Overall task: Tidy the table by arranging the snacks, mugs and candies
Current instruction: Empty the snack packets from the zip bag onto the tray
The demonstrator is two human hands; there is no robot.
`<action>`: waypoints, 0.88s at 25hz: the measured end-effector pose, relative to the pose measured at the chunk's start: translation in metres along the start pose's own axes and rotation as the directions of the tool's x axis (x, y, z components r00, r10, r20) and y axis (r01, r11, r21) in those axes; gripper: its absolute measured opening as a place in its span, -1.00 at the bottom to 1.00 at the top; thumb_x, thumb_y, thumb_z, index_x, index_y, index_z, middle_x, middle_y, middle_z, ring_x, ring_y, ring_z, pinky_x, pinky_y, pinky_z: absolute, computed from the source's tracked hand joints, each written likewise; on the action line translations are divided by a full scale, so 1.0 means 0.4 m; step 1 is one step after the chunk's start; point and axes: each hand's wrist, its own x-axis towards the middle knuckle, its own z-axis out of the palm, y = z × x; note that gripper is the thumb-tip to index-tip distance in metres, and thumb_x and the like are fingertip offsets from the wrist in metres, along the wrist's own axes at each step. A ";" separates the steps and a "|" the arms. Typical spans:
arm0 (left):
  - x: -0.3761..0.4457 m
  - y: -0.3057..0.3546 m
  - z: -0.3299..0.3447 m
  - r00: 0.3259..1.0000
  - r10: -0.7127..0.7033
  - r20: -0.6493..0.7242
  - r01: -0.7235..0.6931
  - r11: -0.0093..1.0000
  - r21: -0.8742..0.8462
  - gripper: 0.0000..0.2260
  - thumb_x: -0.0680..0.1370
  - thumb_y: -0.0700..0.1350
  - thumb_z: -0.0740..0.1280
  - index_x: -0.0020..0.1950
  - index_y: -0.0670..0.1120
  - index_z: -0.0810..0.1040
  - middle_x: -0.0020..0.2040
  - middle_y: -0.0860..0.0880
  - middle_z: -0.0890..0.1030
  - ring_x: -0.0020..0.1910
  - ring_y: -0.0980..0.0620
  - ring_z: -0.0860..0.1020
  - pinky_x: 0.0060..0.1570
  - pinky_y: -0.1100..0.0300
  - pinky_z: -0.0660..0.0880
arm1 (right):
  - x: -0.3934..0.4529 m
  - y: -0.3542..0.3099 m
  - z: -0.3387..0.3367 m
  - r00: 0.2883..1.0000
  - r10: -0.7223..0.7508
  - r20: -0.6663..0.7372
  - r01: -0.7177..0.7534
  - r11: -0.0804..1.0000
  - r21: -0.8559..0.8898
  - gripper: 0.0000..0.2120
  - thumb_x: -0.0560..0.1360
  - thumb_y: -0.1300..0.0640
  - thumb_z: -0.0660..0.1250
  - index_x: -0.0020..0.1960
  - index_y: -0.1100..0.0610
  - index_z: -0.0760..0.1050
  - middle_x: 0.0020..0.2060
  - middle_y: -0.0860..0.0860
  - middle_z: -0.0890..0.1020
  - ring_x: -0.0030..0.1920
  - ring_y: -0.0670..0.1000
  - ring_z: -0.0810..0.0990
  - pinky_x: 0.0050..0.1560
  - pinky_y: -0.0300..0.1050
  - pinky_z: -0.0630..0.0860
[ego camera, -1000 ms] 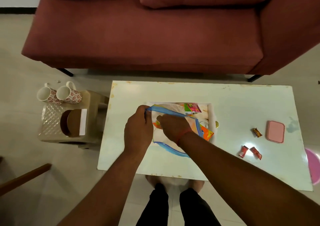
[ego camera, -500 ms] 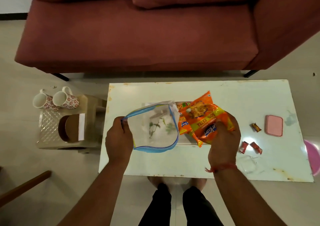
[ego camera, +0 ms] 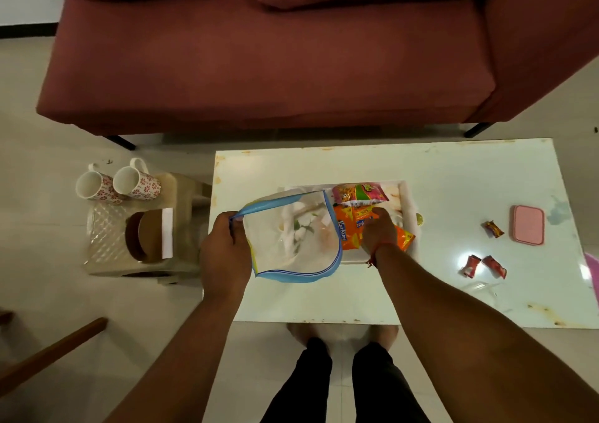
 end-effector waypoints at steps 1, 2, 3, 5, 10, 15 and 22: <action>0.002 0.007 -0.010 1.000 0.010 0.027 -0.010 1.000 -0.013 -0.77 0.68 0.04 0.13 0.06 -0.02 0.53 -0.26 0.02 0.59 -0.25 -0.01 0.59 -0.28 0.05 0.51 | -0.016 -0.016 -0.023 0.998 -0.052 -0.026 0.052 0.999 0.015 -0.53 0.61 0.33 0.14 0.51 0.15 0.28 0.27 0.22 0.57 0.29 0.24 0.54 0.28 0.05 0.48; 0.003 0.016 -0.018 0.998 0.015 0.064 -0.013 0.999 -0.029 -0.78 0.68 0.04 0.14 0.04 -0.01 0.53 -0.27 0.02 0.58 -0.26 0.00 0.58 -0.30 0.11 0.48 | -0.041 -0.034 -0.048 0.990 -0.132 -0.041 0.134 0.990 0.050 -0.50 0.60 0.35 0.14 0.52 0.12 0.27 0.31 0.17 0.55 0.31 0.19 0.52 0.32 0.02 0.47; 0.005 0.027 -0.027 0.993 0.018 0.116 -0.011 0.998 -0.059 -0.81 0.68 0.03 0.15 0.02 0.01 0.52 -0.29 0.04 0.57 -0.27 0.03 0.57 -0.32 0.19 0.46 | -0.074 -0.051 -0.074 0.969 -0.244 -0.040 0.246 0.966 0.081 -0.47 0.58 0.37 0.17 0.51 0.09 0.28 0.35 0.10 0.52 0.34 0.11 0.50 0.32 -0.12 0.45; 0.013 0.066 -0.054 0.965 0.052 0.258 -0.016 0.990 -0.141 -0.84 0.67 -0.01 0.18 -0.01 0.06 0.53 -0.32 0.09 0.57 -0.30 0.13 0.55 -0.35 0.38 0.42 | -0.157 -0.091 -0.130 0.874 -0.484 0.049 0.481 0.875 0.062 -0.38 0.53 0.40 0.27 0.52 0.03 0.28 0.42 -0.05 0.42 0.40 -0.06 0.40 0.27 -0.51 0.31; 0.046 0.251 -0.145 0.838 0.229 0.496 -0.146 0.969 -0.201 -0.81 0.66 -0.06 0.20 -0.05 0.10 0.57 -0.39 0.10 0.53 -0.39 0.17 0.46 -0.22 0.25 0.54 | -0.324 -0.208 -0.301 0.635 -0.702 0.324 0.761 0.639 -0.107 -0.29 0.48 0.12 0.50 0.54 -0.05 0.27 0.52 -0.16 0.29 0.51 -0.20 0.22 0.50 -0.27 0.19; 0.066 0.478 -0.196 0.770 0.353 0.532 -0.101 0.890 -0.444 -0.85 0.65 -0.13 0.25 0.00 -0.12 0.60 -0.43 -0.06 0.39 -0.45 0.08 0.30 -0.27 0.09 0.32 | -0.414 -0.297 -0.440 0.698 -0.710 0.095 0.713 0.701 0.005 -0.77 0.54 0.26 0.39 0.11 -0.01 0.64 0.07 -0.11 0.70 0.10 -0.08 0.64 0.15 -0.11 0.53; 0.026 0.595 -0.198 0.723 0.444 0.529 0.261 0.534 -0.805 -0.41 0.50 0.27 0.23 0.38 -0.09 0.49 0.33 -0.11 0.57 0.32 -0.14 0.53 0.32 -0.13 0.45 | -0.478 -0.368 -0.609 0.732 -0.594 -0.334 0.670 0.537 0.512 -0.83 0.63 0.30 0.20 -0.04 0.11 0.51 -0.24 -0.03 0.63 -0.25 -0.06 0.56 -0.20 -0.21 0.54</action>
